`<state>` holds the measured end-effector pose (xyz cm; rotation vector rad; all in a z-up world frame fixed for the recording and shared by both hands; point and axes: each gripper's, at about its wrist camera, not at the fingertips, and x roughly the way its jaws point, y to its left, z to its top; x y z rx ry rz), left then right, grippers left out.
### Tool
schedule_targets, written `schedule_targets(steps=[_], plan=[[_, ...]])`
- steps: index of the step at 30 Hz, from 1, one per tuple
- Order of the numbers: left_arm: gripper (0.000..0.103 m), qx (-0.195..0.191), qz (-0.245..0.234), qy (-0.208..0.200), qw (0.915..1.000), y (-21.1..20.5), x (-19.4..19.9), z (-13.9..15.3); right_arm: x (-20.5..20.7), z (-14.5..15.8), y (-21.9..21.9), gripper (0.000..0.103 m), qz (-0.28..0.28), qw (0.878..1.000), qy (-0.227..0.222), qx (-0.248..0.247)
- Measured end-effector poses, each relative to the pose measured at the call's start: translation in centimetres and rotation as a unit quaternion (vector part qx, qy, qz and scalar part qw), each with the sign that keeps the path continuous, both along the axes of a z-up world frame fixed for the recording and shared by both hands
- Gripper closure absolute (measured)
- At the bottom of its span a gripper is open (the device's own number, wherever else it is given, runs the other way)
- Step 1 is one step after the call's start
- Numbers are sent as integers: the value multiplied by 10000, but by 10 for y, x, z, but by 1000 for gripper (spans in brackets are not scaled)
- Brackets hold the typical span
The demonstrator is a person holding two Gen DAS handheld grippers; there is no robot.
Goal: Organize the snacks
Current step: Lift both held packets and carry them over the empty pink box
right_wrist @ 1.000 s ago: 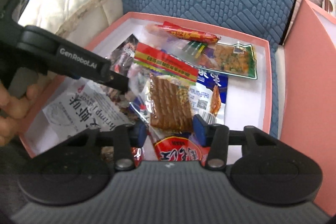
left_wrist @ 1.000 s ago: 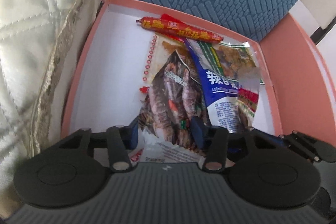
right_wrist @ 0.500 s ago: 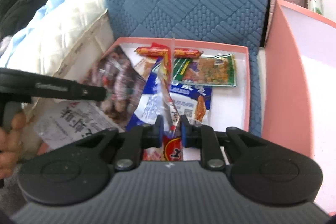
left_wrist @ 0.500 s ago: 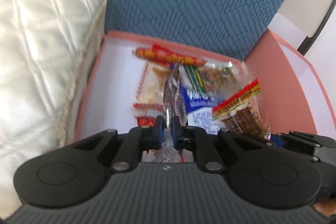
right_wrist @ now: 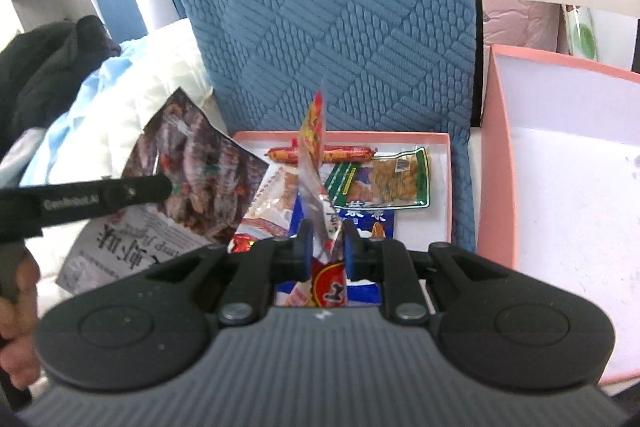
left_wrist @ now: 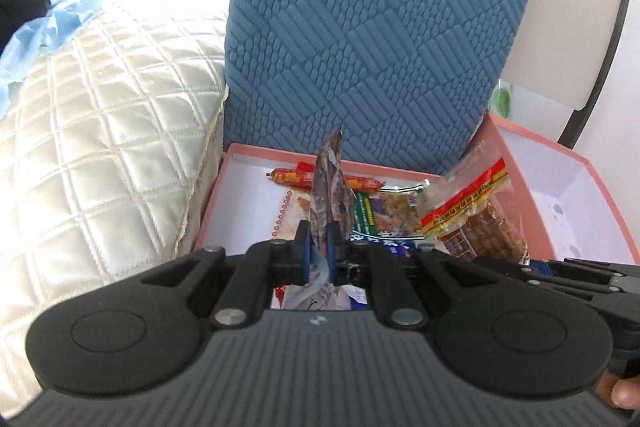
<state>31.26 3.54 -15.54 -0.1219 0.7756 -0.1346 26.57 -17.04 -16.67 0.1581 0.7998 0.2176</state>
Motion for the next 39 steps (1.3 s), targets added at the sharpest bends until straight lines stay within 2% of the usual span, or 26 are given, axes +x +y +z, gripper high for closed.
schedule_targets(steps=[6,18,30,35,39], plan=[[94,-172,126,-73,9997,-11,-26,17,-19,24,-9,85,-29,10000,-71,11],[94,-389,135,-501,9979,-51,-55,83,-52,92,-44,85,-151,9986,-500,92],[94,-365,-118,-1031,9939,-112,-51,149,-58,152,-97,85,-395,9940,-1012,131],[94,-452,-288,-1180,9916,-144,-45,174,-59,166,-124,85,-555,9918,-1143,143],[94,-541,-458,-1232,9898,-176,-30,181,-59,170,-150,85,-721,9899,-1218,68]])
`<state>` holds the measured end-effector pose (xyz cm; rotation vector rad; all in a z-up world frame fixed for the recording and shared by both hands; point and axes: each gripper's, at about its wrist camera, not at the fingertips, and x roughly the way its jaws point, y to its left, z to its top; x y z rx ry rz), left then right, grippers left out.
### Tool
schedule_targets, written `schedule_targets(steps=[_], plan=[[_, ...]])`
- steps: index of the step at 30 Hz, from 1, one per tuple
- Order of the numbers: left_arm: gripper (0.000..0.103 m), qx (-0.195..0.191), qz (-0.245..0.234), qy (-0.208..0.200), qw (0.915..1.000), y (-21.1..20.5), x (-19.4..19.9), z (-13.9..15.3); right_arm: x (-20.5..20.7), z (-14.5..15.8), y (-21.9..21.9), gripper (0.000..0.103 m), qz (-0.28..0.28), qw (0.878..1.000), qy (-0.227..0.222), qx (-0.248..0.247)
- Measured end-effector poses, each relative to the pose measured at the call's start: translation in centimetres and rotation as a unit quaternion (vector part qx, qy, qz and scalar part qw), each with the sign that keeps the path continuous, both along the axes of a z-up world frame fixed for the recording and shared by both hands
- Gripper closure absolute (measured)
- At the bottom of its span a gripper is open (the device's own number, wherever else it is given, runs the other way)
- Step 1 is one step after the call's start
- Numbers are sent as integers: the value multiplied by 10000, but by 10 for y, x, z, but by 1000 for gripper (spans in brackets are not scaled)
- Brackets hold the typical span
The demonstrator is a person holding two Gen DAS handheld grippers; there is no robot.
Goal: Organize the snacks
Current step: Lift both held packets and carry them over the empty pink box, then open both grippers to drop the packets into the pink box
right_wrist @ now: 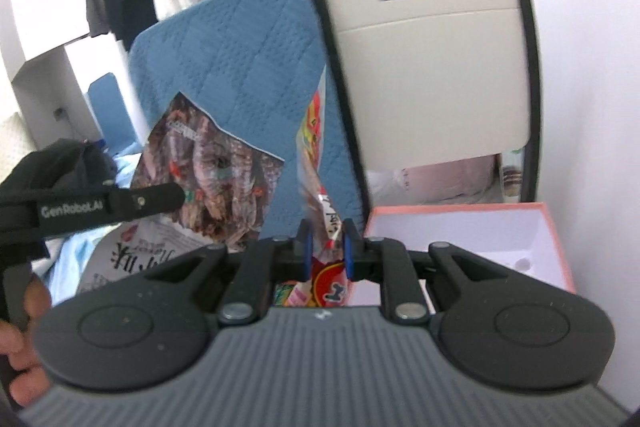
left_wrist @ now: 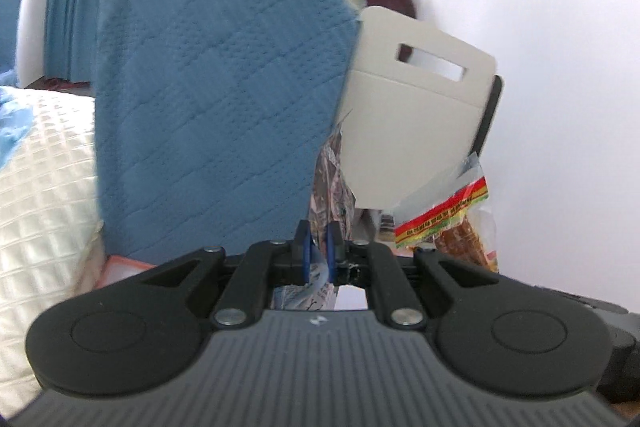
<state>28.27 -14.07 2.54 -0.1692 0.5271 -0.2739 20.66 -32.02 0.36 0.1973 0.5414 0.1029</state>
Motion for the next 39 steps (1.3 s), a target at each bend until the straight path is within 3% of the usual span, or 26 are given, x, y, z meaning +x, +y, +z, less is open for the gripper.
schedule_targets(steps=[6,15,23,31,34,35,36,39], plan=[[94,-73,-283,145,9995,-58,30,-18,13,-20,-46,85,-407,9988,266,-79],[93,-25,-596,990,9933,-126,79,-105,29,-96,-107,85,-787,9896,1203,-81],[93,139,-629,1687,9836,-148,95,-171,44,-161,-132,85,-972,9779,1850,24],[93,184,-660,1869,9800,-144,105,-190,68,-185,-131,83,-903,9723,2154,2],[84,147,-699,1943,9783,-141,106,-186,68,-178,-133,61,-977,9746,2014,-118],[75,170,-670,1905,9793,-141,104,-180,66,-172,-133,49,-979,9760,1943,-129],[69,196,-653,1844,9805,-140,102,-176,66,-168,-134,47,-976,9774,1869,-122],[69,212,-650,1697,9831,-133,92,-159,56,-149,-133,47,-938,9808,1705,-106]])
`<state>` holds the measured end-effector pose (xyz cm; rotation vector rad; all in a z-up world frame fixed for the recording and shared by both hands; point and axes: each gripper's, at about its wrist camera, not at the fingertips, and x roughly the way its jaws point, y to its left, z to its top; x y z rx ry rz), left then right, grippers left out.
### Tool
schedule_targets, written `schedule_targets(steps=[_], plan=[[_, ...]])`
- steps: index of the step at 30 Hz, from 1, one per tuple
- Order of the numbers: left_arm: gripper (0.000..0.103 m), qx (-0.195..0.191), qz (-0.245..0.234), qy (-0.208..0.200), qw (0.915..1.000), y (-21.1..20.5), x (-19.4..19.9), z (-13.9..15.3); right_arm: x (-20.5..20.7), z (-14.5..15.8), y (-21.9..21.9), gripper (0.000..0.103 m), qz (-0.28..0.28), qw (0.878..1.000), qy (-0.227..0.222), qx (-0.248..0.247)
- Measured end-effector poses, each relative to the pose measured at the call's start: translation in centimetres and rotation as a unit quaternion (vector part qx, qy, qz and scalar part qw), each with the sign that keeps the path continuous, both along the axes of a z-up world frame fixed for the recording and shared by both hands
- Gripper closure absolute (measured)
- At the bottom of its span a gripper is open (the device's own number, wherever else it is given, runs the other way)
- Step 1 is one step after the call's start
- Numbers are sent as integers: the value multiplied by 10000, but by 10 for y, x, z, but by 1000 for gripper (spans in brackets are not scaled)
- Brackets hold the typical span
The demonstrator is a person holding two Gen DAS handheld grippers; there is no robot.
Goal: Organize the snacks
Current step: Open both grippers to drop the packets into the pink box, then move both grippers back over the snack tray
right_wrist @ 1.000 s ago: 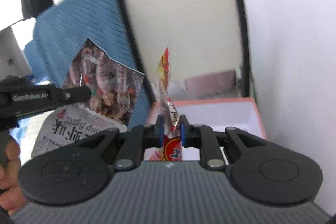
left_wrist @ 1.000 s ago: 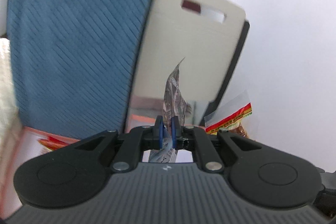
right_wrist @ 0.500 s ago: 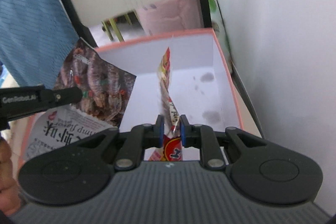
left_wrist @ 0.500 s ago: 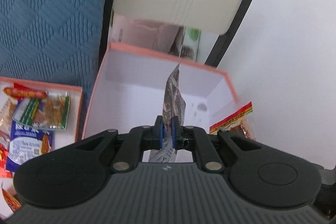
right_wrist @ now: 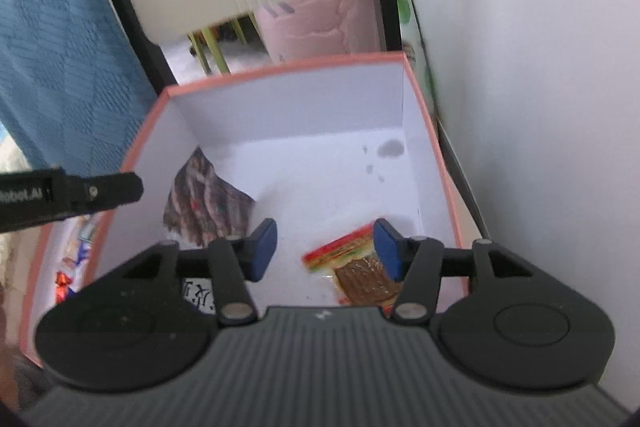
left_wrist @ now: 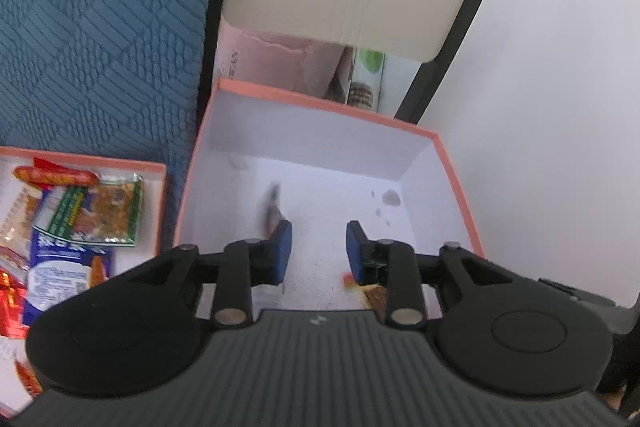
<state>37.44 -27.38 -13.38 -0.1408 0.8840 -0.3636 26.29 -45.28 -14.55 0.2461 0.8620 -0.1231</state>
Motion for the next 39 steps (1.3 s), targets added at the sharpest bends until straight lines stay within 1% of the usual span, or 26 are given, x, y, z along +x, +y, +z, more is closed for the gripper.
schedule_targets(steps=[6,11,18,22,23,27,30,33,39], plan=[[69,-93,92,-398,9991,31,-31,47,-26,47,19,47,91,9989,-460,-86],[69,-121,158,-751,9970,62,-67,85,-55,85,46,47,225,9961,-843,-155],[69,-163,221,-1109,9935,109,-120,118,-87,118,88,47,375,9918,-1220,-109],[69,-223,301,-1246,9915,138,-149,128,-107,130,114,47,462,9894,-1368,-157],[69,-226,322,-1288,9909,146,-156,130,-119,137,122,47,494,9886,-1412,-176],[69,-271,368,-1345,9899,176,-183,133,-140,141,145,47,549,9874,-1467,-211],[69,-259,458,-1405,9887,198,-202,131,-153,136,164,47,603,9877,-1426,-205],[69,-360,555,-1393,9880,220,-216,126,-166,133,181,47,688,9878,-1380,-216],[69,-391,722,-1371,9871,256,-237,107,-183,119,212,47,874,9874,-1311,-155]])
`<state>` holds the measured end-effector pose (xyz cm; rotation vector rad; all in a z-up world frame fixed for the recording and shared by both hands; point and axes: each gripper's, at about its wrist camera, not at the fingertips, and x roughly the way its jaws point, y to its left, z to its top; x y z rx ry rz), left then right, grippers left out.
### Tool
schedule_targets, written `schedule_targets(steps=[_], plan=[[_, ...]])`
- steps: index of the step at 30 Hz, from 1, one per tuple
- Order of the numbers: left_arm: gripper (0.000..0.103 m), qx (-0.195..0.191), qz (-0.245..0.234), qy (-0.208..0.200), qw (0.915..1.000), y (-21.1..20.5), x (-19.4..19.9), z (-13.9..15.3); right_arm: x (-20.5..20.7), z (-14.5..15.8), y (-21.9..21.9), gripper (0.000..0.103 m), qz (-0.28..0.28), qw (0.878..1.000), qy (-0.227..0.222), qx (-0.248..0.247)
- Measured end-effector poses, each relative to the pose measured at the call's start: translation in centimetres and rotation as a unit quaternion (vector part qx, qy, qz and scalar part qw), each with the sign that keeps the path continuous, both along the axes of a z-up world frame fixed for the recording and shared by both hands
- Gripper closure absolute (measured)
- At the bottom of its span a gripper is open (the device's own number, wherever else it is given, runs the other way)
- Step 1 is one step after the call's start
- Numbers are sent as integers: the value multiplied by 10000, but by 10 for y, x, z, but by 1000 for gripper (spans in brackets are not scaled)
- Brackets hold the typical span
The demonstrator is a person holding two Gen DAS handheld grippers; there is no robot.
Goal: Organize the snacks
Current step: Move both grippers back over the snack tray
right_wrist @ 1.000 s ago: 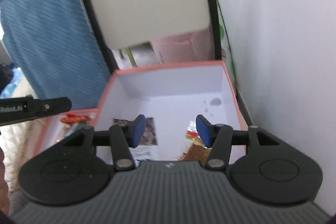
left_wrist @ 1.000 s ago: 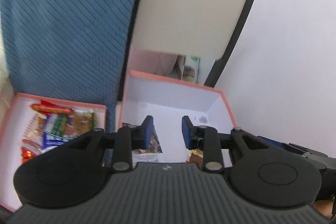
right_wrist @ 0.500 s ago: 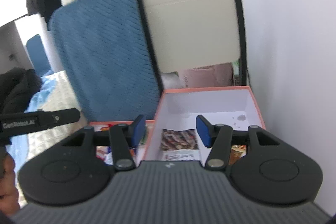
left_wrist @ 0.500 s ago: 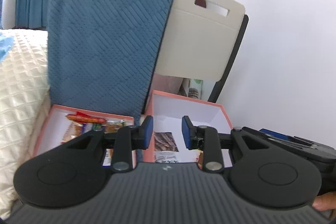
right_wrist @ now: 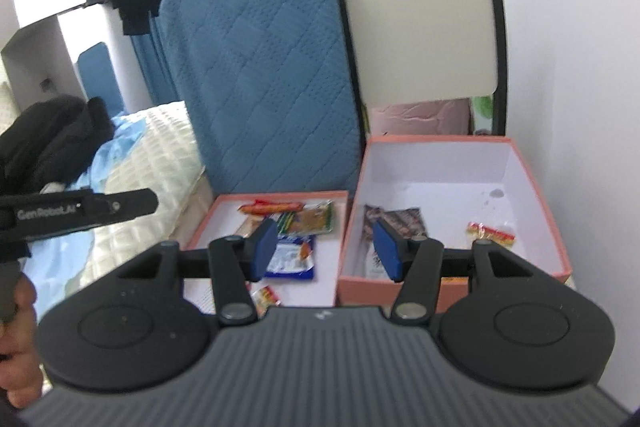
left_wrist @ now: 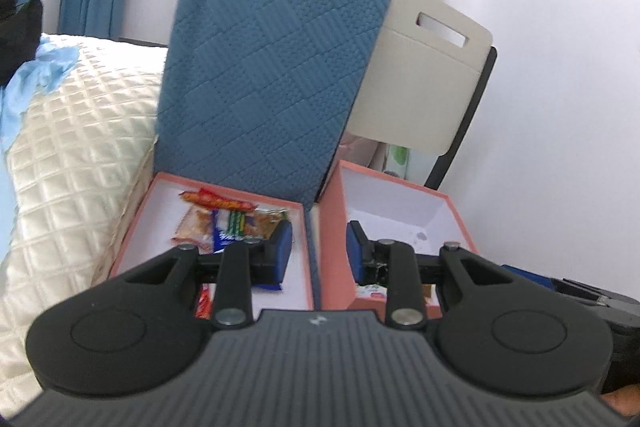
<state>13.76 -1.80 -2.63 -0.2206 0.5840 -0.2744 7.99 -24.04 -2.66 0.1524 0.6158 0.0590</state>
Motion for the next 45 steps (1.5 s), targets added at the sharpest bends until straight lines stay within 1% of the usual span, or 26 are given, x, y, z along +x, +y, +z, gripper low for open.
schedule_targets(steps=[8,13,17,21,25,29,33,38,42,45], plan=[[69,-29,189,120,9997,23,-13,-33,-5,-25,29,47,299,9995,119,55],[69,-95,230,373,9990,28,-10,-63,-3,-51,41,47,483,9984,289,21],[69,-110,272,602,9978,33,0,-88,3,-71,48,47,603,9971,454,-90],[69,-140,318,788,9963,39,21,-112,12,-88,56,47,795,9950,564,-227],[69,-147,356,976,9945,44,47,-132,22,-98,64,47,964,9931,625,-253],[68,-16,393,1125,9929,52,71,-149,35,-111,72,47,1133,9905,735,-258],[60,23,443,1323,9902,61,93,-165,51,-129,80,47,1267,9876,892,-232],[52,136,524,1562,9862,71,123,-185,73,-154,89,47,1430,9828,1151,-204],[49,164,524,1790,9823,77,150,-204,91,-173,98,47,1499,9795,1337,-169],[46,231,464,2040,9776,81,173,-221,104,-184,104,47,1547,9777,1415,-149]])
